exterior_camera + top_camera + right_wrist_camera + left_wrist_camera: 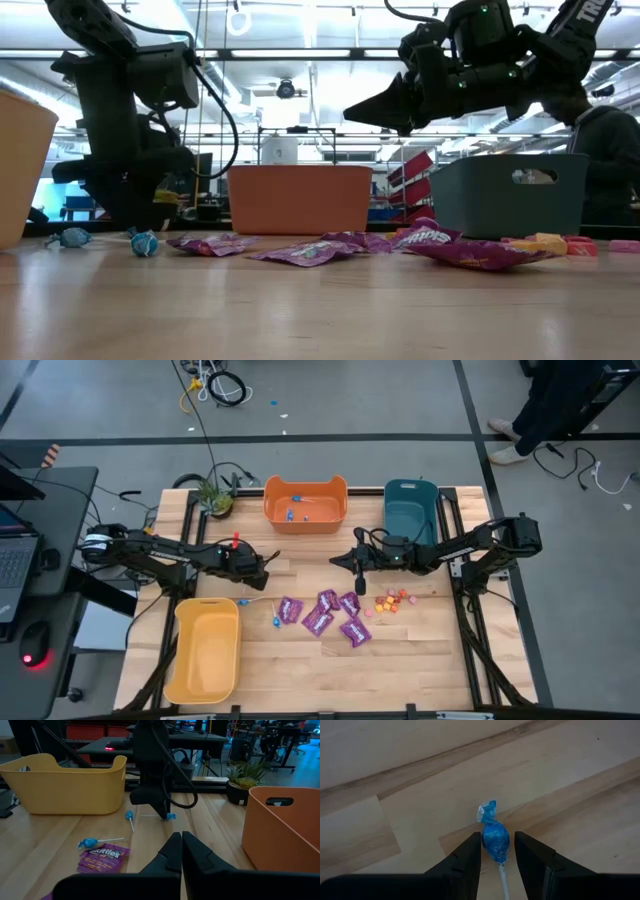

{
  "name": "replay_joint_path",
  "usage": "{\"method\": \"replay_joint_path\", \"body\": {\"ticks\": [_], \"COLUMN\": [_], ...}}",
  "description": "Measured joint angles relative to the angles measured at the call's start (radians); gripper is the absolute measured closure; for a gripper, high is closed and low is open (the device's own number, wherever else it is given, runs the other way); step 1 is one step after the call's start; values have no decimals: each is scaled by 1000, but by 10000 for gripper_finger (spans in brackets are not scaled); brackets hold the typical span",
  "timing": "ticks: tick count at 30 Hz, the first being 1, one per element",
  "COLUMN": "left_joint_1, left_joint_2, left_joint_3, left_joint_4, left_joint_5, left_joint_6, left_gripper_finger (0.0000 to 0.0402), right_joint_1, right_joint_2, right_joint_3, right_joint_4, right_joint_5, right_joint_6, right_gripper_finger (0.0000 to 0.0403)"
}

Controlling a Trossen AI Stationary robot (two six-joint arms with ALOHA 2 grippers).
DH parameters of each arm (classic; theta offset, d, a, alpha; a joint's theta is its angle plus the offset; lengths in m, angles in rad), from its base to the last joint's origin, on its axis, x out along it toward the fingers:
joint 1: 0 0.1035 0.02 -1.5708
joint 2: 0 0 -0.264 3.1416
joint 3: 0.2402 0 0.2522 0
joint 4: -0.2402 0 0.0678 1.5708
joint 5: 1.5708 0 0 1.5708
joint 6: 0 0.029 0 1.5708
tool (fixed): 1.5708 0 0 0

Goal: Sort candy
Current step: Put the blue candy into the orange bin

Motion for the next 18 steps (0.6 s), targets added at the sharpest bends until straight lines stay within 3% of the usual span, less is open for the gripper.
{"method": "replay_joint_path", "body": {"ticks": [5, 10, 18], "left_joint_1": [0, 2, 2], "left_joint_2": [0, 0, 0], "left_joint_3": [0, 0, 0], "left_joint_4": [-2, -14, -9], "left_joint_5": [11, 92, 59], "left_joint_6": [58, 93, 97], "left_gripper_finger": [279, 279, 279], "right_joint_1": [0, 0, 0], "right_joint_2": [0, 0, 0], "right_joint_3": [0, 0, 0], "right_joint_4": [0, 0, 1], "right_joint_5": [0, -11, -11], "right_joint_6": [0, 9, 9], "right_gripper_finger": [402, 402, 402]}}
